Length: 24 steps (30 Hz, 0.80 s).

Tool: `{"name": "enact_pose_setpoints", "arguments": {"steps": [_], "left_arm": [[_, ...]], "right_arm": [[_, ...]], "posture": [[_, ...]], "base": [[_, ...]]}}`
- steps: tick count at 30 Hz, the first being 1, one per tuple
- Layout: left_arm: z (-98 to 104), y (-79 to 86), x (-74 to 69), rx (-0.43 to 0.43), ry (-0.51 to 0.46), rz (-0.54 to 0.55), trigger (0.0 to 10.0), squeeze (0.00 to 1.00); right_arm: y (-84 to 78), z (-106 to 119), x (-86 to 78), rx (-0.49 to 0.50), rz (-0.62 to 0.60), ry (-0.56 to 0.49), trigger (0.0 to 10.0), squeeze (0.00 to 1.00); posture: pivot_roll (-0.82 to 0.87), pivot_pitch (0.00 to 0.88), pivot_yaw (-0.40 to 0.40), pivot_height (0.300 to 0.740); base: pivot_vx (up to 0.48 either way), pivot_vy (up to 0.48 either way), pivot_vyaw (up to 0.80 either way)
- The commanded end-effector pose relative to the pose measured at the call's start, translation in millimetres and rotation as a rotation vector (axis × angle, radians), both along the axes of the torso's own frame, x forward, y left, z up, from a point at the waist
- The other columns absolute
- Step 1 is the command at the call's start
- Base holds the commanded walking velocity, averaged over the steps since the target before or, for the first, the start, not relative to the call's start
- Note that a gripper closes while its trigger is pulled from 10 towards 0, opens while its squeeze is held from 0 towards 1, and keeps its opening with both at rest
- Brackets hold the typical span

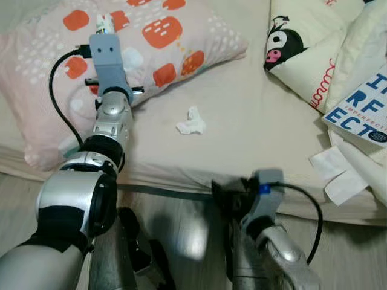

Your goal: Clean up the room

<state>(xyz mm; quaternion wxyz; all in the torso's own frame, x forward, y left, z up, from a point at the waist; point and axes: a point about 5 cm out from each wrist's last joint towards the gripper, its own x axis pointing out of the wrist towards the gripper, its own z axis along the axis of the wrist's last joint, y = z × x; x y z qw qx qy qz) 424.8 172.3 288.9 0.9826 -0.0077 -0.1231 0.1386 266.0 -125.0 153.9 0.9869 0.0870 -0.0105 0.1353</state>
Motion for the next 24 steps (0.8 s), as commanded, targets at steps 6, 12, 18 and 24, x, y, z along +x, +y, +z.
{"name": "enact_pose_setpoints", "arguments": {"steps": [6,12,18,24], "left_arm": [[-11.0,34.6,-6.9,0.039,-0.017,0.076,0.0,0.0],[-7.5,50.5,-14.9,0.153,-0.089,0.106,0.0,0.0],[1.4,81.7,-42.6,0.323,-0.175,0.147,0.0,0.0],[-32.4,88.7,-83.2,0.374,-0.093,0.148,0.0,0.0]], "right_arm": [[-16.3,-6.1,28.9,-0.038,-0.043,-0.002,10.0,0.0],[-27.7,-2.8,58.0,-0.033,-0.08,-0.018,10.0,0.0],[-32.7,12.9,92.5,0.005,-0.061,-0.062,10.0,0.0],[-17.0,34.4,113.4,0.059,0.017,-0.108,10.0,0.0]], "posture": [[-0.2,0.547,0.075,0.535],[-0.11,0.551,0.076,0.535],[0.02,0.56,0.086,0.535],[0.09,0.572,0.093,0.535]], "base": [[0.0,0.0,0.0],[0.0,0.0,0.0],[0.0,0.0,0.0],[0.0,0.0,0.0]]}}
